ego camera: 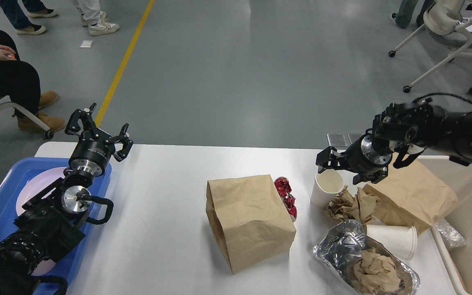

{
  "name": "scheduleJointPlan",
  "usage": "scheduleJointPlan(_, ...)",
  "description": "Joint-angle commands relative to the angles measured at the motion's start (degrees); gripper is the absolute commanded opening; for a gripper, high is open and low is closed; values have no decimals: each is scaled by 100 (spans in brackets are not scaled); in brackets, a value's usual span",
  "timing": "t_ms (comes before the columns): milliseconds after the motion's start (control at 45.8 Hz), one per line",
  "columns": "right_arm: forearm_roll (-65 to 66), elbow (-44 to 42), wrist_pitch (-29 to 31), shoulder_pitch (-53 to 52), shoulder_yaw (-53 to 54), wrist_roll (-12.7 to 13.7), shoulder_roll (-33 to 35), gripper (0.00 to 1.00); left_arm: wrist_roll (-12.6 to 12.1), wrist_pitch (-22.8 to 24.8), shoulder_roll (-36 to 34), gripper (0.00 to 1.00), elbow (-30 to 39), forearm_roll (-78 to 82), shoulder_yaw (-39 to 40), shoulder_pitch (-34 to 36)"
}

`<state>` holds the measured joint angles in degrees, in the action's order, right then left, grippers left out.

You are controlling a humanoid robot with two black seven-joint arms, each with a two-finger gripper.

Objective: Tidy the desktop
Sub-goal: 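Lower the right gripper onto the white paper cup and grasp it, then lift the paper cup with the right gripper and drop it into the bin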

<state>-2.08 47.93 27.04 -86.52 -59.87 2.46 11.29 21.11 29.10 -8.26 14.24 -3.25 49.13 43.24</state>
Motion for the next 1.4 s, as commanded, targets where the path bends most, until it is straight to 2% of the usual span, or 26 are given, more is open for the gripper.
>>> scheduleJointPlan(0,-12,-29,-331,232,-7,1,-22,100,-2,-1,0,97,0,0,0,0)
scheduleJointPlan(153,-12,-47,-550,337,2,9,-31,100,-11,-1,0,97,0,0,0,0)
scheduleJointPlan(284,-12,-38,-805,416,11,1,-48,94,-2,-1,0,97,0,0,0,0)
scheduleJointPlan(415,-3,-12,-981,486,2,9,-48,66,-2,-1,0,97,0,0,0,0)
scheduleJointPlan(524,6,-12,-990,522,-33,27,-101,39,-2,-1,0,97,0,0,0,0)
scheduleJointPlan(677,15,-38,-1025,610,-59,53,-162,25,-2,-1,0,96,0,0,0,0)
scheduleJointPlan(721,15,-29,-1017,610,-68,62,-162,18,-2,-1,0,97,0,0,0,0)
scheduleJointPlan(786,6,-38,-1016,610,-77,71,-162,1,-2,-1,0,97,0,0,0,0)
scheduleJointPlan(1136,-47,50,-929,399,20,71,57,0,-2,-1,0,97,0,0,0,0)
scheduleJointPlan(1267,-47,409,-824,-294,46,71,522,0,-2,-1,0,96,0,0,0,0)
scheduleJointPlan(1376,-38,586,-341,-1085,125,53,979,0,-2,-1,0,96,0,0,0,0)
